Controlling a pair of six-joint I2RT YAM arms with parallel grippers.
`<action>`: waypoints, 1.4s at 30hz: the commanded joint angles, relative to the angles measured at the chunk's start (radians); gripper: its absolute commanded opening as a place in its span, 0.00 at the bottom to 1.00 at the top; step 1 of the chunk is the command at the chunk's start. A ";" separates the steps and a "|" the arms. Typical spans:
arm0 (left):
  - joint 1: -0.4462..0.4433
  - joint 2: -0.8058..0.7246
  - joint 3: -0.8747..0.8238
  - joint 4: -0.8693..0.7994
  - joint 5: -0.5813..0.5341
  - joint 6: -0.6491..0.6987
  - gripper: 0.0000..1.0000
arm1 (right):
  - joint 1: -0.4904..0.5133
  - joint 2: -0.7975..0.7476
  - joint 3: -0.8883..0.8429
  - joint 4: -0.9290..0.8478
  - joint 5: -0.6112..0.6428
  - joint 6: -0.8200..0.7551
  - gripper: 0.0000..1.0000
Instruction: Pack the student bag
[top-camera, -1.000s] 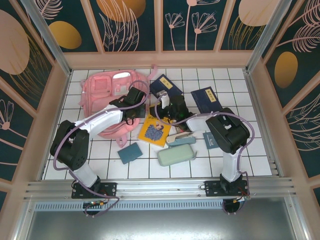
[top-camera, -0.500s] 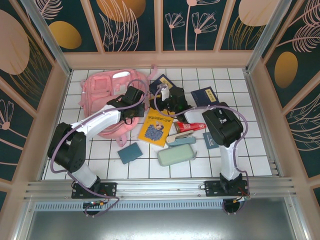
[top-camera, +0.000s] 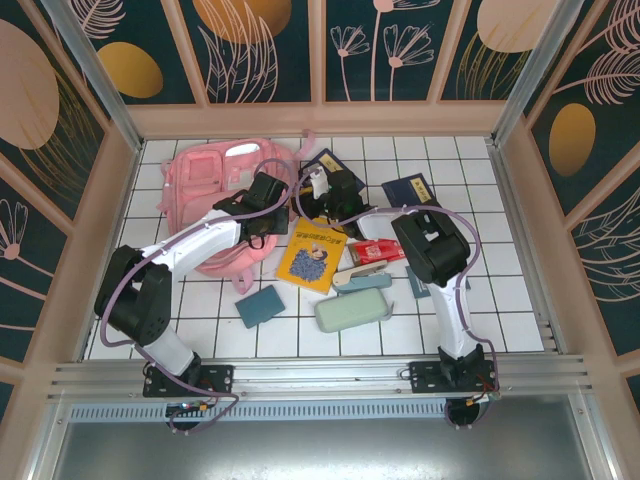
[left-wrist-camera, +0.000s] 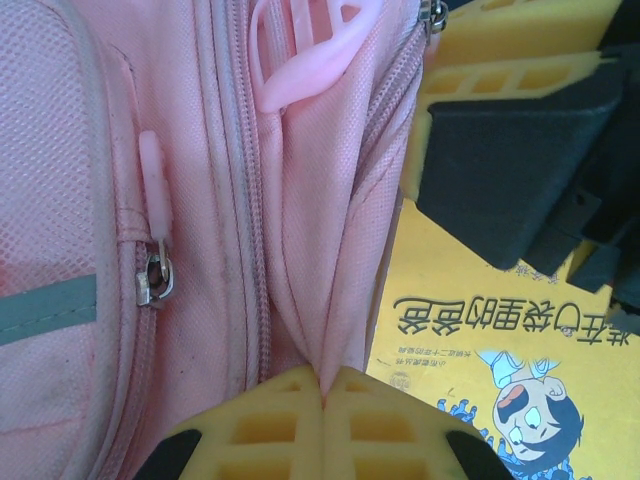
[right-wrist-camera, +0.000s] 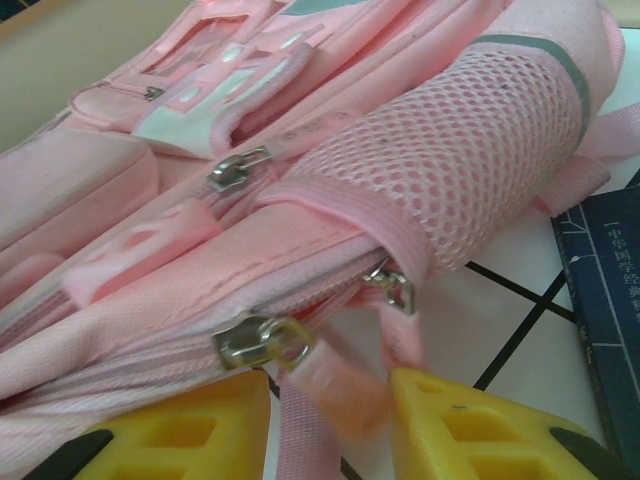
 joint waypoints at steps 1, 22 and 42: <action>0.003 -0.050 0.020 0.025 0.022 0.016 0.00 | 0.002 0.031 0.058 -0.031 0.013 -0.026 0.32; 0.003 0.009 0.037 0.064 0.000 -0.005 0.00 | 0.118 -0.185 -0.184 0.068 0.067 -0.065 0.00; 0.020 0.036 0.028 0.107 -0.006 -0.010 0.00 | 0.202 -0.293 -0.313 0.092 -0.094 0.035 0.00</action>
